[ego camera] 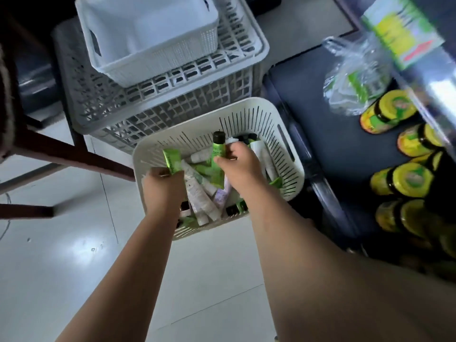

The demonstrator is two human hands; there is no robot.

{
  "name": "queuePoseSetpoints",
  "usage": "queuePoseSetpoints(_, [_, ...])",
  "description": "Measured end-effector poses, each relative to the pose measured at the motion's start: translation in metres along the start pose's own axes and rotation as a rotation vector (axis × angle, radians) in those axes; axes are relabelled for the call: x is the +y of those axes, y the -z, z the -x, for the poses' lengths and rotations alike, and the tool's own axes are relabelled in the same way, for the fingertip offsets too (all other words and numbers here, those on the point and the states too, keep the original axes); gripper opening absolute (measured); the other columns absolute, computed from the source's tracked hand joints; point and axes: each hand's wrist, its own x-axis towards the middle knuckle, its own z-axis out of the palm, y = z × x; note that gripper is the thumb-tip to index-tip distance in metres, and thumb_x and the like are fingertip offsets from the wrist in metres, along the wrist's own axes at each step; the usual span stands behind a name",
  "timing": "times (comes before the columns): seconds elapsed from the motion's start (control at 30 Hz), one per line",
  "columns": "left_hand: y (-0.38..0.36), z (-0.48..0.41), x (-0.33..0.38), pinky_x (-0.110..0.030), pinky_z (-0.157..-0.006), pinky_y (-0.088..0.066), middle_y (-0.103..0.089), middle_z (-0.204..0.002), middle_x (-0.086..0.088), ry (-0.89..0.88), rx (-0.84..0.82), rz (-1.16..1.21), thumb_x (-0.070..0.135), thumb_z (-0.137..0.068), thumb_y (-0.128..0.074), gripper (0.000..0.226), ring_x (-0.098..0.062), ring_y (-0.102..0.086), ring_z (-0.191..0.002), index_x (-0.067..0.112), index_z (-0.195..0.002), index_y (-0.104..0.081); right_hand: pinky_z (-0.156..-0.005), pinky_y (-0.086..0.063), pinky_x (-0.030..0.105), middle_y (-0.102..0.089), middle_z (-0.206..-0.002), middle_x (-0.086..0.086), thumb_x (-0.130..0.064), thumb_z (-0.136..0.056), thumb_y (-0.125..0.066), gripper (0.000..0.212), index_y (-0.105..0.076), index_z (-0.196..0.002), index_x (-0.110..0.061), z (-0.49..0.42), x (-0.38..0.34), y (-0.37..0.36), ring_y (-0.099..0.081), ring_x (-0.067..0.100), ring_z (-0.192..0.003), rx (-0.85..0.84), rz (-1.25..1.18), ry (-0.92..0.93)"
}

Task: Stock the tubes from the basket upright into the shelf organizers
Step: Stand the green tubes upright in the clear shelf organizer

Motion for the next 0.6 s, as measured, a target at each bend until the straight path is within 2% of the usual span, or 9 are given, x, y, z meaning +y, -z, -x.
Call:
queuePoseSetpoints(0.07, [0.011,0.022,0.021,-0.036,-0.066,-0.055,-0.071,-0.075,-0.002,-0.044,-0.081,0.157,0.028,-0.082,-0.073,0.008,-0.023,-0.065,-0.067,0.021,-0.083,-0.069,-0.084,-0.059,0.044,-0.072,-0.092,-0.008,-0.024,-0.081,-0.077,0.026,-0.065,-0.104,-0.026,0.024,-0.026,0.023,-0.070,0.015,-0.087,0.047,-0.131,-0.010])
queuePoseSetpoints(0.13, [0.025,0.047,0.043,-0.046,-0.070,-0.059,-0.071,-0.080,-0.007,-0.074,-0.214,0.344,0.022,-0.083,-0.077,0.011,-0.026,-0.067,-0.073,0.014,-0.089,-0.073,-0.085,-0.061,0.042,-0.071,-0.095,-0.007,-0.022,-0.080,-0.077,0.042,-0.062,-0.117,-0.035,0.048,-0.055,0.042,-0.070,0.014,-0.088,0.065,-0.236,-0.012])
queuePoseSetpoints(0.2, [0.040,0.075,0.065,-0.049,-0.073,-0.061,-0.073,-0.088,-0.016,-0.133,-0.314,0.459,0.015,-0.087,-0.077,0.012,-0.030,-0.069,-0.076,0.007,-0.095,-0.073,-0.084,-0.062,0.046,-0.073,-0.094,-0.005,-0.024,-0.072,-0.077,0.054,-0.062,-0.122,-0.040,0.074,-0.082,0.057,-0.072,0.017,-0.088,0.103,-0.338,0.024])
queuePoseSetpoints(0.33, [0.072,0.125,0.095,-0.057,-0.085,-0.060,-0.074,-0.101,-0.023,-0.241,-0.412,0.566,0.016,-0.091,-0.074,0.015,-0.038,-0.073,-0.087,0.005,-0.101,-0.070,-0.084,-0.061,0.051,-0.075,-0.091,-0.009,-0.018,-0.069,-0.076,0.059,-0.064,-0.123,-0.038,0.124,-0.128,0.087,-0.074,0.019,-0.089,0.207,-0.465,0.161])
queuePoseSetpoints(0.4, [0.088,0.147,0.107,-0.055,-0.086,-0.060,-0.075,-0.099,-0.021,-0.283,-0.466,0.608,0.017,-0.092,-0.073,0.016,-0.039,-0.074,-0.089,0.005,-0.102,-0.070,-0.083,-0.062,0.050,-0.074,-0.087,-0.012,-0.019,-0.069,-0.073,0.072,-0.054,-0.132,-0.047,0.154,-0.146,0.103,-0.073,0.017,-0.088,0.231,-0.430,0.240])
queuePoseSetpoints(0.47, [0.102,0.168,0.119,-0.044,-0.077,-0.063,-0.076,-0.096,-0.015,-0.317,-0.502,0.638,0.018,-0.093,-0.072,0.015,-0.033,-0.074,-0.084,0.006,-0.100,-0.069,-0.076,-0.063,0.050,-0.072,-0.088,-0.008,-0.011,-0.074,-0.069,0.079,-0.046,-0.139,-0.049,0.184,-0.159,0.120,-0.072,0.019,-0.088,0.240,-0.423,0.321])
queuePoseSetpoints(0.53, [0.113,0.188,0.128,-0.036,-0.067,-0.061,-0.077,-0.096,-0.014,-0.349,-0.538,0.674,0.017,-0.094,-0.070,0.009,-0.027,-0.074,-0.079,0.010,-0.097,-0.067,-0.067,-0.064,0.048,-0.069,-0.098,0.003,0.000,-0.079,-0.063,0.069,-0.054,-0.134,-0.041,0.214,-0.162,0.139,-0.071,0.024,-0.091,0.250,-0.492,0.380])
queuePoseSetpoints(0.6, [0.118,0.208,0.135,-0.037,-0.068,-0.060,-0.077,-0.097,-0.015,-0.358,-0.582,0.715,0.017,-0.094,-0.070,0.006,-0.030,-0.075,-0.083,0.012,-0.094,-0.066,-0.063,-0.063,0.041,-0.068,-0.102,0.011,0.001,-0.084,-0.066,0.049,-0.063,-0.120,-0.031,0.244,-0.158,0.161,-0.072,0.027,-0.084,0.292,-0.610,0.418])
